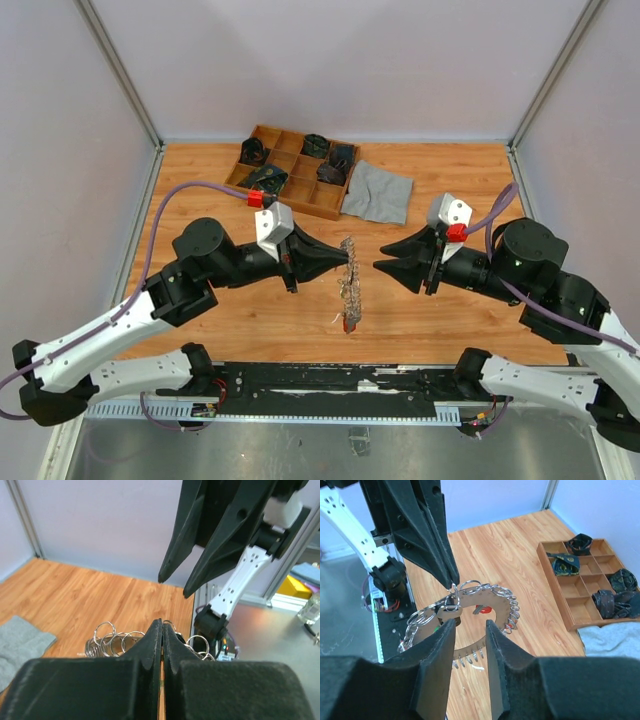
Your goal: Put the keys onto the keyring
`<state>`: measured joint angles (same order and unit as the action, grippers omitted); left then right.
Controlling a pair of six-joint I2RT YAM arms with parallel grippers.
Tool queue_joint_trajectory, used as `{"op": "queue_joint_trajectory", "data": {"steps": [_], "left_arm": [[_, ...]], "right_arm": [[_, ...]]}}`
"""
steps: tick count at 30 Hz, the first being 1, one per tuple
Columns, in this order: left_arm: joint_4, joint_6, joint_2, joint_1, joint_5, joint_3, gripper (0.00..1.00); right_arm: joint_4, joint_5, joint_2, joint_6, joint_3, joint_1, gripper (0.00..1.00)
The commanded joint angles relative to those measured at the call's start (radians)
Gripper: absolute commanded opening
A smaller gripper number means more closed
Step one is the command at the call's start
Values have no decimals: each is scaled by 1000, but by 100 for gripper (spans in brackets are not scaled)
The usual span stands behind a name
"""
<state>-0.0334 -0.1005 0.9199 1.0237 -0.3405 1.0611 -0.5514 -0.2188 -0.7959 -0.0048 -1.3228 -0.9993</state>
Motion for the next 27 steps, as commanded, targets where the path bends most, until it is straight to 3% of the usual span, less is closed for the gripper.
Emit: {"op": "queue_joint_trajectory", "data": {"steps": [1,13,27], "left_arm": [[190,-57,-58,8,14,-20,1],[211,-58,-75,9,76,-33,1],[209,-50,-68,8,78,-30,1]], "right_arm": [[226,-14,53,98,69,-6,32],[513,209,121,641,263,-7,38],[546,92,40,750,275,-6,37]]}}
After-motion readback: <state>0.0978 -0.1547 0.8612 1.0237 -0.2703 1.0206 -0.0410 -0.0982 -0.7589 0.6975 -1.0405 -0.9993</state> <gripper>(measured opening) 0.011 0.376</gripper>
